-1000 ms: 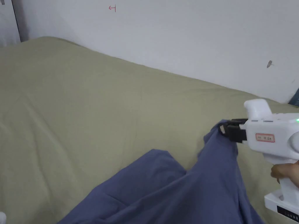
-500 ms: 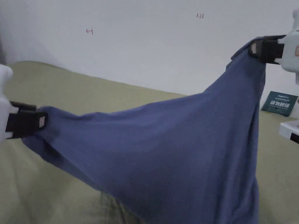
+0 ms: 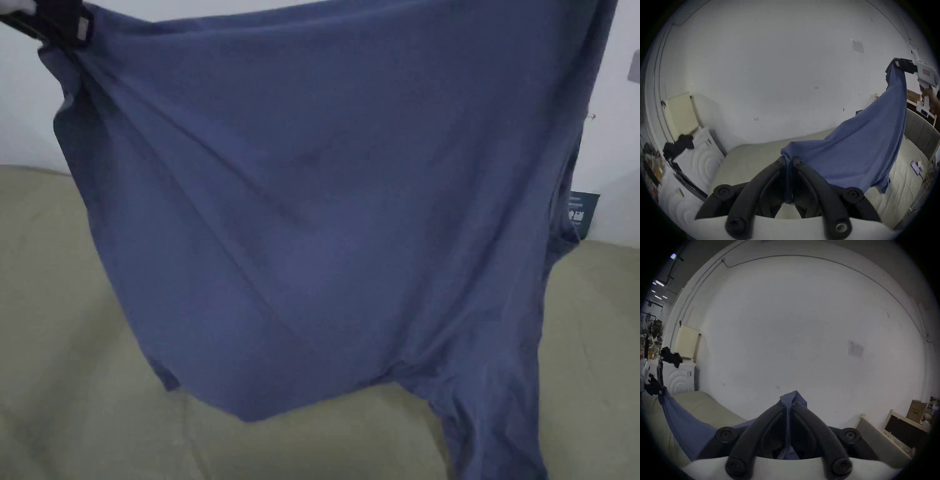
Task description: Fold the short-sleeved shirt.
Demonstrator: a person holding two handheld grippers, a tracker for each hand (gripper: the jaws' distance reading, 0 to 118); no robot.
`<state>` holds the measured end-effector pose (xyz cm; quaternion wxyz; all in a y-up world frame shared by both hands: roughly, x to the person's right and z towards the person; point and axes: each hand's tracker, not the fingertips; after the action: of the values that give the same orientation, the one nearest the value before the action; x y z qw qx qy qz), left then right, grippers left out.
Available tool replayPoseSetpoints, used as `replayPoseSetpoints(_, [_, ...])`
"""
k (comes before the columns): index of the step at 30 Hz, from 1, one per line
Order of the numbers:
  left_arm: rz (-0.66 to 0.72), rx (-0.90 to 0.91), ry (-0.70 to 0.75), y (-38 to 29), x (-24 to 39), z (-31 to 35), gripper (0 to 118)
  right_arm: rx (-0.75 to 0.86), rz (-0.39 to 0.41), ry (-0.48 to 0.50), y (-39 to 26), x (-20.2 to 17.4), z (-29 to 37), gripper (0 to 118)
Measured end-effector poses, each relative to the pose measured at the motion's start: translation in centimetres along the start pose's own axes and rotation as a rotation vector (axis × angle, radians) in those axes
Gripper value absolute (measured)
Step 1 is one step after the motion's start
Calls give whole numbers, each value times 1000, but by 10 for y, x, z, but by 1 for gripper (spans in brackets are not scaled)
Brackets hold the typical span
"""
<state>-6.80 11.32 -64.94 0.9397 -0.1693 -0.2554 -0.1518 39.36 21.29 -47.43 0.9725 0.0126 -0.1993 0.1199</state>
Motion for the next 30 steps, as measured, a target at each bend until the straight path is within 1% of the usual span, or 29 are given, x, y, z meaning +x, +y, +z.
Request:
replayPoseSetpoints(1, [-5,25,22,8,-1,-2,8,56,-13,-25,6,2,-2,2])
replayPoseSetpoints(2, [-9,24,31,18,-3,-6,8,39,-15,-17,13,4,-7,2])
replayPoseSetpoints(6, [-7,86,67,48,-11,-18,8,91,-18,-45,27,7,-14,2])
replayPoseSetpoints(9, [-17,120,83,60,-15,-21,8,109,-44,-36,33,13,-16,2])
replayPoseSetpoints(13, [-24,133,80,55,-18,-19,8,112,-17,-27,23,14,-2,3])
replayPoseSetpoints(15, [-22,135,58,43,-17,-17,8,84,-36,-11,10,14,5,2])
replayPoseSetpoints(16, [-22,137,50,35,-17,-16,8,70,-58,-7,3,14,9,2])
replayPoseSetpoints(18, [1,113,25,18,-14,-15,8,31,-97,30,-14,12,22,2])
replayPoseSetpoints(22, [-10,53,-26,-17,-5,-8,8,-40,-45,88,-43,-2,53,2])
replayPoseSetpoints(26, [1,-3,-71,-54,7,10,8,-161,-100,126,-72,-13,89,2])
replayPoseSetpoints(28, [8,-22,-92,-75,10,24,8,-214,-82,146,-89,-18,111,2])
replayPoseSetpoints(30, [10,-42,-105,-99,13,41,8,-235,-67,174,-108,-22,140,3])
